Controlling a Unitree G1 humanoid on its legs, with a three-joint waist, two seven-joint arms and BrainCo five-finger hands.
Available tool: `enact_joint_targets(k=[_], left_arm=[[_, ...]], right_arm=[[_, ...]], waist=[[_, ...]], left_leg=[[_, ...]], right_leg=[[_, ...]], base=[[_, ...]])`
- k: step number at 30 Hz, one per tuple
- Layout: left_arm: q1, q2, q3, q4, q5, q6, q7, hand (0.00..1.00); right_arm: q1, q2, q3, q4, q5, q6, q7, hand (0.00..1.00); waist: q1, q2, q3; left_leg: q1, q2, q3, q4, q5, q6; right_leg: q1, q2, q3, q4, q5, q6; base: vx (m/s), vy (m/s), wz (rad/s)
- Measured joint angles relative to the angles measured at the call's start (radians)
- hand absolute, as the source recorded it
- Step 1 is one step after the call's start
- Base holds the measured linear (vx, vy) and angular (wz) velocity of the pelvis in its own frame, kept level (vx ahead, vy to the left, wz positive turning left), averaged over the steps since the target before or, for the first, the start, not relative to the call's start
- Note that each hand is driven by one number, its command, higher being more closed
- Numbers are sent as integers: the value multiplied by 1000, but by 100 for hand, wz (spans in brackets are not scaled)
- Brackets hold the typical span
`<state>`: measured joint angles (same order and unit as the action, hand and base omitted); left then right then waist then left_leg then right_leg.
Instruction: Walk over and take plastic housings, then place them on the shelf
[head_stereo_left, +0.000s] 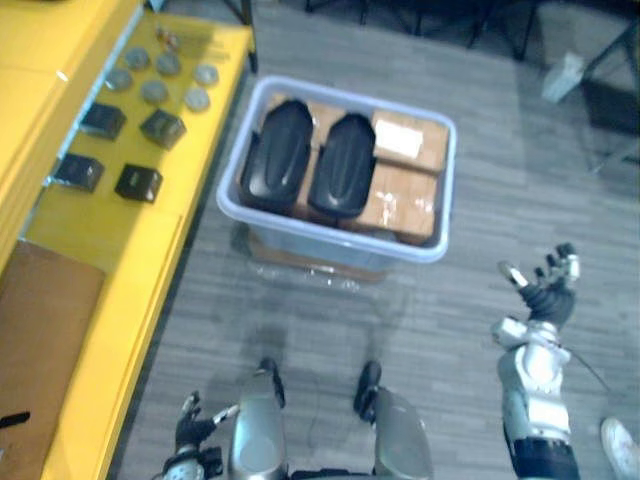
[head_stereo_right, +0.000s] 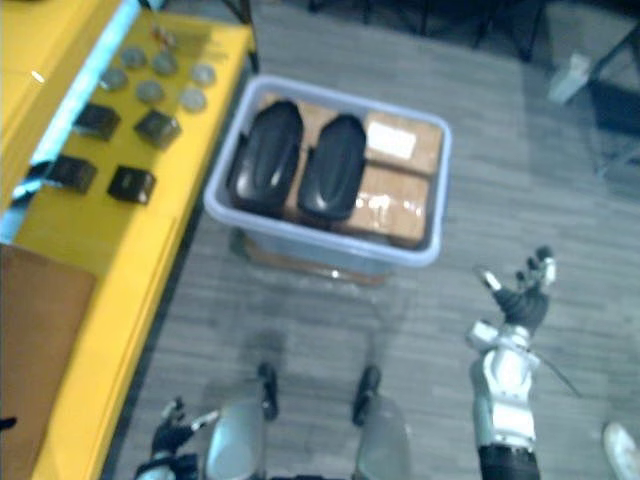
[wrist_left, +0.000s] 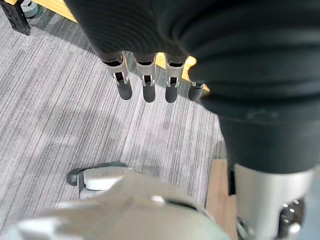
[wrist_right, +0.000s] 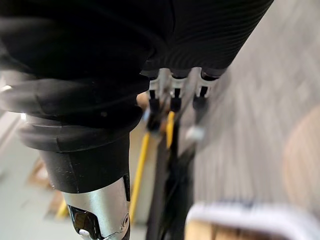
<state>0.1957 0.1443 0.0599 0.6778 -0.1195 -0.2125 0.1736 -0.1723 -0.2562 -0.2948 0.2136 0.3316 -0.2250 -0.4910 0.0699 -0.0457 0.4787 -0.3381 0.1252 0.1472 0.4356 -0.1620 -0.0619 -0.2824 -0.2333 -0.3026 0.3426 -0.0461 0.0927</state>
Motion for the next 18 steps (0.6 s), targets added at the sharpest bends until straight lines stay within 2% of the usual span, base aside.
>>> enact_joint_targets(k=[1,4,6,9,12,14,16,18], left_arm=[[-1,0,-3,1,-1,1,1,0],[-20,-3,-31,11,-36,7,0,0],[-44,-17,-42,35,-52,22,-1,0],[-52,-33,-42,74,-81,36,-4,0],[-53,-42,-44,140,-120,41,-26,0],[-56,-45,-69,174,-149,39,-48,0],[-56,-51,-86,199,-150,33,-70,0],[-50,-59,-104,212,-157,23,-80,0]], right_arm=[[-37,-9,-6,33,15,0,-13,0],[-217,-103,-27,199,48,8,-59,0],[-367,-209,-27,346,53,26,-76,0],[-509,-300,-22,464,81,35,-77,0],[-637,-398,26,588,88,47,-80,0],[-726,-489,70,683,103,60,-86,0],[-775,-530,93,723,110,77,-89,0],[-815,-545,124,755,109,88,-81,0]], waist=[[2,3,2],[19,36,20],[55,69,40],[77,97,53],[95,124,59],[122,158,64],[141,181,63],[143,195,60]], left_leg=[[-1,-4,-3,-11,9,1],[-13,-42,-40,-49,45,11],[-25,-70,-55,-75,66,20],[-58,-93,-73,-77,78,29],[-103,-121,-99,-68,88,37],[-143,-135,-114,-41,88,37],[-157,-145,-116,-37,91,42],[-173,-150,-123,-25,91,42]], right_leg=[[-4,-2,-1,0,0,0],[-15,-31,-28,14,0,0],[-30,-60,-43,24,0,4],[-59,-82,-53,44,-3,8],[-93,-111,-72,74,-11,16],[-119,-126,-82,89,-15,18],[-133,-136,-84,96,-15,18],[-138,-140,-89,96,-13,21]], base=[[66,-47,21],[60,-9,36],[5,52,34],[-15,57,32],[-22,47,31],[-38,61,25],[-38,56,14],[-41,57,11]])
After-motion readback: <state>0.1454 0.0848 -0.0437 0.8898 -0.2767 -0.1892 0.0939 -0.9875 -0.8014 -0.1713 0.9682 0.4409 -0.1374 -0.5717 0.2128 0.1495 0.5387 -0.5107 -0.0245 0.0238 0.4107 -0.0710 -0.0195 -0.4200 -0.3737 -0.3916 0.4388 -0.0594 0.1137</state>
